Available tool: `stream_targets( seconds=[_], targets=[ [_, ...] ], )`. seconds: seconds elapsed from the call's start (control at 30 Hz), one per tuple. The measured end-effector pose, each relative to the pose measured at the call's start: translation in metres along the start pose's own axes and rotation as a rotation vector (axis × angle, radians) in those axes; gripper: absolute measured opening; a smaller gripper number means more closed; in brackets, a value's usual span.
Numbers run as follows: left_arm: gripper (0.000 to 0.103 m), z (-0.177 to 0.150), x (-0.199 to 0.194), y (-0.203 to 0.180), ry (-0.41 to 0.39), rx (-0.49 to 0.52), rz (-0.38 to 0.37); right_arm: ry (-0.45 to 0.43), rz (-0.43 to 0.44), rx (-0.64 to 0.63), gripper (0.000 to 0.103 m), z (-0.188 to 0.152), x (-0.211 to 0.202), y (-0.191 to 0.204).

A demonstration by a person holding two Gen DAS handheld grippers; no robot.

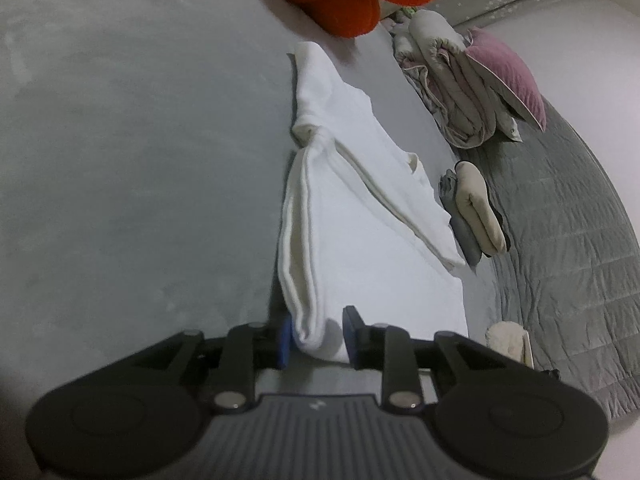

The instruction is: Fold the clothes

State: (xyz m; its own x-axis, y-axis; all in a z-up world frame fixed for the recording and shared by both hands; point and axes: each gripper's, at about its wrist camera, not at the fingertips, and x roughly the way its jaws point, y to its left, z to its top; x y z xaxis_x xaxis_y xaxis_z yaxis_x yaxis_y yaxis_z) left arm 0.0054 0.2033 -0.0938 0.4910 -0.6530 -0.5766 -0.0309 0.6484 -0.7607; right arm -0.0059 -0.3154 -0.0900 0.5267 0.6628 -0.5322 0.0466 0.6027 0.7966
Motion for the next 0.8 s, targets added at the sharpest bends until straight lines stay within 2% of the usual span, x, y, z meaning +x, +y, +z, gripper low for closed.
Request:
stream_targets(
  seconds=[0.13, 0.17, 0.3, 0.5, 0.63, 0.8],
  targets=[
    [0.02, 0.0, 0.006, 0.002, -0.001, -0.021, -0.015, -0.004, -0.003, -0.01, 0.021, 0.002, 0.008, 0.004],
    [0.012, 0.0, 0.007, 0.004, -0.003, -0.031, -0.016, -0.005, -0.008, -0.016, 0.018, 0.003, 0.01, 0.006],
    [0.01, -0.002, 0.004, 0.008, -0.012, -0.088, -0.05, 0.007, 0.01, -0.012, 0.015, 0.006, 0.013, 0.011],
    [0.009, -0.002, -0.003, 0.009, -0.066, -0.22, -0.217, -0.038, 0.134, 0.059, 0.013, 0.015, 0.003, 0.019],
    [0.009, 0.005, -0.006, 0.003, -0.113, -0.278, -0.327, -0.092, 0.174, 0.086, 0.013, 0.025, -0.006, 0.026],
    [0.009, 0.027, -0.003, -0.011, -0.17, -0.308, -0.398, -0.158, 0.216, 0.091, 0.013, 0.045, -0.009, 0.039]
  ],
)
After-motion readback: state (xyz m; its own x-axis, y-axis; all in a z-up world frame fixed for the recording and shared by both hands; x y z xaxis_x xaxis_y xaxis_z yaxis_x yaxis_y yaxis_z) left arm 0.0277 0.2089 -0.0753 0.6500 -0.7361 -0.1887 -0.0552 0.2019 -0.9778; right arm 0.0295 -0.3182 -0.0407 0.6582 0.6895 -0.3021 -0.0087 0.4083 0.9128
